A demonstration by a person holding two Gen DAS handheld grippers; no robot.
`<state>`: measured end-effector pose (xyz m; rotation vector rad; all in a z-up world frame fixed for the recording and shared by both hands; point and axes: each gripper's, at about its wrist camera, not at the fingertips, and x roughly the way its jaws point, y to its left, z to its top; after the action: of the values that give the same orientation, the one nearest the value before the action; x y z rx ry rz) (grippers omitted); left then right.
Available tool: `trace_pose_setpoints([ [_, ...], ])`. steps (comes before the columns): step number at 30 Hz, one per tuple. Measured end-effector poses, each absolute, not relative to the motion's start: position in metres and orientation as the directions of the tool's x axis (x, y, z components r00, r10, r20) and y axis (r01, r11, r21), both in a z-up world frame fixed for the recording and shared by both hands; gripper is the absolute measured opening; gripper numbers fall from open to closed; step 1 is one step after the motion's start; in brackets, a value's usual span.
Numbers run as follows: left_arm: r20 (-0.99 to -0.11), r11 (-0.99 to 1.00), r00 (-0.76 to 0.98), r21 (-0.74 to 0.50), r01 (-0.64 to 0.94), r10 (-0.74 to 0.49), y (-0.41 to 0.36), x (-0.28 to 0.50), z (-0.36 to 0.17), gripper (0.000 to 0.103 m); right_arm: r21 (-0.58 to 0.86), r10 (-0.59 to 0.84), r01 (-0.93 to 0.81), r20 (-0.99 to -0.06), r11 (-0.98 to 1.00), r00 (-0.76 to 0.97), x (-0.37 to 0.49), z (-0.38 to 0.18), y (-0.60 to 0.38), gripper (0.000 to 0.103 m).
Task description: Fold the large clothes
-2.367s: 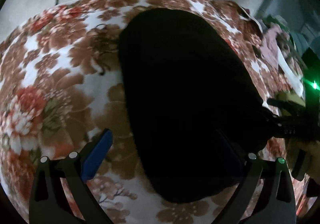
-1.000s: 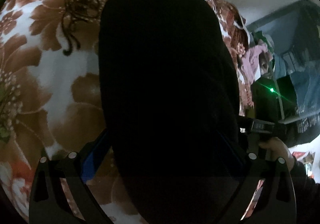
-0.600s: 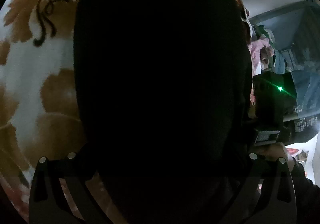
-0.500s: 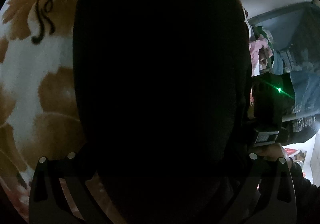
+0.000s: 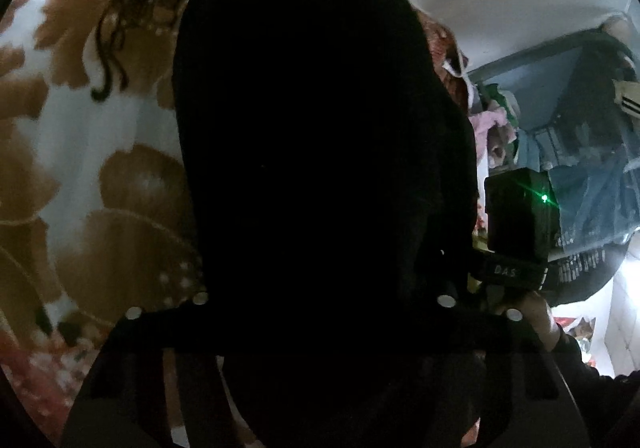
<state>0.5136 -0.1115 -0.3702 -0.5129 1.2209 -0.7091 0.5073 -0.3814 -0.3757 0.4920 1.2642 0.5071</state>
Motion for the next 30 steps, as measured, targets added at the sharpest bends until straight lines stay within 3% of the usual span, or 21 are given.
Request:
trace_pose_setpoints([
  [20,-0.654,0.689,0.229,-0.639,0.342,-0.721,-0.150,0.470,-0.236,0.050,0.671,0.675,-0.147,-0.660,0.727,0.329,0.435,-0.265,-0.423,0.037],
  [25,-0.660,0.685,0.226,-0.603,0.409,-0.716,-0.168,0.451,-0.194,0.049,0.693,0.684,-0.140,-0.620,0.707,0.385,0.422,-0.217,-0.445,0.037],
  [30,-0.640,0.642,0.199,-0.594,0.484,-0.742,-0.237,0.426,-0.132,0.049,0.686,0.648,-0.105,-0.610,0.720,0.456,0.381,-0.152,-0.501,0.037],
])
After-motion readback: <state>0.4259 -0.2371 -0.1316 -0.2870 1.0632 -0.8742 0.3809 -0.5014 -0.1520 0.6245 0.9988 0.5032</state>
